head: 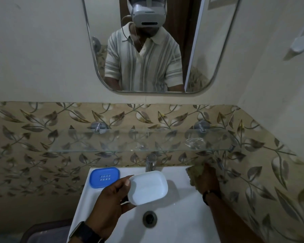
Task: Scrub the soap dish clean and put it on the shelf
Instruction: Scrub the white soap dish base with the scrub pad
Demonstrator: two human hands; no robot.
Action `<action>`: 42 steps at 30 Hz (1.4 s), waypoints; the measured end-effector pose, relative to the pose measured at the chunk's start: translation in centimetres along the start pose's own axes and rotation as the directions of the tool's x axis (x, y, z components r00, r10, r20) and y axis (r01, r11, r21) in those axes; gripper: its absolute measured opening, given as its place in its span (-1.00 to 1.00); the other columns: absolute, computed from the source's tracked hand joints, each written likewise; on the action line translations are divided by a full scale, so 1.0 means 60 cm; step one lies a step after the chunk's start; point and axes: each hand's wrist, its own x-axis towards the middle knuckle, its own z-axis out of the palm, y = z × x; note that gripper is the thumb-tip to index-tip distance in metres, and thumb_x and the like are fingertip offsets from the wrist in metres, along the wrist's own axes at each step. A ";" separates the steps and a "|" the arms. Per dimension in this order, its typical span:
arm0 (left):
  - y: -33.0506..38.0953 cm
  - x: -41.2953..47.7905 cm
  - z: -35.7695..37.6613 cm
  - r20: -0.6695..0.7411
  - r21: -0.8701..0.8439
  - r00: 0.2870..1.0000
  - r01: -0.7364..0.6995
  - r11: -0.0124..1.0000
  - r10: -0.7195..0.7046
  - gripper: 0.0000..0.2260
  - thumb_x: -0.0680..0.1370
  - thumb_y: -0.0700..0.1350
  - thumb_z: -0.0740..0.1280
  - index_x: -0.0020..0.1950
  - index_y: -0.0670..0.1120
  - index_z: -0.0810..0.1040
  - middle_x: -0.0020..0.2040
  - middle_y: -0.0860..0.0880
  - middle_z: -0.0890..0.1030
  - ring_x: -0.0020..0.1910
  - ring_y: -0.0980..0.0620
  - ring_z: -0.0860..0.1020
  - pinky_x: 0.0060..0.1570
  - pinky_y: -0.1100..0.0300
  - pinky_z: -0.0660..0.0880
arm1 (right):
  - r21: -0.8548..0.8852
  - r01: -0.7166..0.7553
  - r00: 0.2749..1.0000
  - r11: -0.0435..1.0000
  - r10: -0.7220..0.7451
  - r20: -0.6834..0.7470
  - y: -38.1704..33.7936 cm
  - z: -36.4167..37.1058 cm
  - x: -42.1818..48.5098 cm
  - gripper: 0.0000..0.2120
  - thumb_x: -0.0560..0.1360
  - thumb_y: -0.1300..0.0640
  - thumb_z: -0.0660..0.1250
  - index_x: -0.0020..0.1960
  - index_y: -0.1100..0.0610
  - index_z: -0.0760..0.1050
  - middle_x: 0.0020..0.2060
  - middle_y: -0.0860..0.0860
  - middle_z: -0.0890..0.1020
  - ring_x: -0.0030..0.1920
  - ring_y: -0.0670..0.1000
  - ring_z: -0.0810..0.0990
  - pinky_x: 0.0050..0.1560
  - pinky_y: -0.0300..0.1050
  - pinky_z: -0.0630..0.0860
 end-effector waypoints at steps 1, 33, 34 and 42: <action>-0.002 0.000 -0.001 -0.003 0.000 1.000 0.001 1.000 -0.001 -0.71 0.47 0.06 0.40 0.15 0.07 0.72 0.14 -0.09 0.74 0.03 -0.08 0.73 -0.06 0.01 0.66 | -0.128 0.049 0.999 0.991 -0.049 0.003 0.003 0.006 -0.005 -0.44 0.58 0.13 0.29 0.53 0.21 0.21 0.44 0.27 0.37 0.39 0.27 0.40 0.40 0.16 0.38; 0.015 -0.043 0.006 0.001 -0.049 1.000 0.014 0.999 -0.014 -0.79 0.58 -0.02 0.35 0.11 0.00 0.75 0.11 -0.12 0.75 0.05 -0.17 0.70 -0.03 -0.06 0.67 | -0.099 0.608 0.752 0.788 -0.612 -0.245 -0.033 -0.034 -0.098 -0.42 0.65 -0.13 -0.02 0.58 0.13 0.20 0.56 0.08 0.27 0.57 0.08 0.21 0.55 0.15 0.15; 0.016 -0.047 0.002 -0.001 -0.056 1.000 0.017 0.998 -0.017 -0.78 0.56 -0.01 0.37 0.12 0.00 0.74 0.11 -0.11 0.75 0.05 -0.16 0.70 -0.04 -0.06 0.67 | -0.110 0.654 0.700 0.748 -0.654 -0.287 -0.051 -0.037 -0.109 -0.43 0.66 -0.14 -0.02 0.57 0.14 0.23 0.55 0.09 0.31 0.56 0.08 0.24 0.54 0.14 0.18; -0.004 -0.095 -0.098 -0.125 -0.101 0.991 0.025 0.995 -0.037 -0.81 0.56 -0.03 0.38 0.07 0.01 0.76 0.06 -0.08 0.76 -0.07 -0.08 0.74 -0.14 -0.03 0.68 | -0.182 0.890 0.406 0.417 -0.909 -0.098 -0.194 0.006 -0.189 -0.46 0.68 -0.09 0.02 0.63 -0.04 0.03 0.60 0.02 0.18 0.61 0.03 0.08 0.58 0.08 0.09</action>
